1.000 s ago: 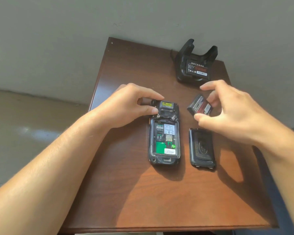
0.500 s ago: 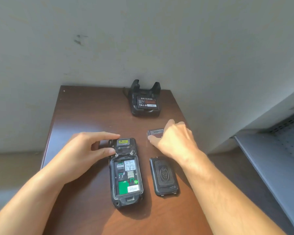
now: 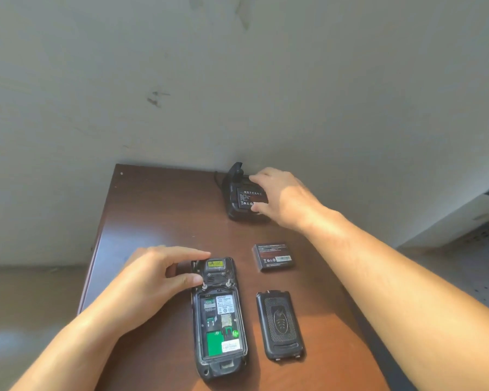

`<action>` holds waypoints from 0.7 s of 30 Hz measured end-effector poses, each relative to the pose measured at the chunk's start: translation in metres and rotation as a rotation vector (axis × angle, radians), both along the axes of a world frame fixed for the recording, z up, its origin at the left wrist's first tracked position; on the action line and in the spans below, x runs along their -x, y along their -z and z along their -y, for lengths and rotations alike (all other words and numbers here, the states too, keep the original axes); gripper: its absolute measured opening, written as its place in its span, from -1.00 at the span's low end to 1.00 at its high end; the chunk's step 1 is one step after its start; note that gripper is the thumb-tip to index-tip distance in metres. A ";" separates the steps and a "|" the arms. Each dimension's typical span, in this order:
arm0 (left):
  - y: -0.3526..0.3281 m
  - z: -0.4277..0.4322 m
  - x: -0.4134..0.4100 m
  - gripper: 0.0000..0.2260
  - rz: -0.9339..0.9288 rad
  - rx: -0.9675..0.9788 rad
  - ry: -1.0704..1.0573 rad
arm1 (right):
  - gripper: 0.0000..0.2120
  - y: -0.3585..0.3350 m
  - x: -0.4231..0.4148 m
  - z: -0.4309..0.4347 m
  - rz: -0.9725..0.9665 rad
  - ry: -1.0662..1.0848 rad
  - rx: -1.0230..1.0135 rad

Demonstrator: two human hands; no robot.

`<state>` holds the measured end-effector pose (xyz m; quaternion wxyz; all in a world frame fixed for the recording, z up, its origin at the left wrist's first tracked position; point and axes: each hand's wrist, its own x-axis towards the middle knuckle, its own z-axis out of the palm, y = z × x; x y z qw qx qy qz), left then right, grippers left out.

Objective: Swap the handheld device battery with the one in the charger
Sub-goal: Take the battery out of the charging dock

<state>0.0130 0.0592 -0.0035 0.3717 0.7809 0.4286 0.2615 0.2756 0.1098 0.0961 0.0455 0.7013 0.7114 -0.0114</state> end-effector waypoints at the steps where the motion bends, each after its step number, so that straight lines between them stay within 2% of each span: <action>1: 0.000 0.000 0.000 -0.67 0.003 0.000 0.004 | -0.40 0.001 -0.001 -0.008 0.058 -0.013 0.058; 5: 0.000 0.000 0.001 -0.67 0.013 0.006 0.012 | -0.42 0.004 -0.002 -0.023 0.162 -0.068 0.140; 13: 0.005 -0.001 0.001 -0.67 0.040 -0.003 -0.016 | -0.56 0.009 -0.003 -0.030 0.167 -0.107 0.136; 17: 0.006 -0.001 0.000 -0.66 0.019 -0.009 -0.005 | -0.59 0.009 -0.007 -0.029 0.090 -0.104 0.120; 21: 0.007 -0.002 0.000 -0.65 -0.002 -0.025 0.005 | -0.56 0.012 -0.011 -0.025 -0.083 -0.065 0.081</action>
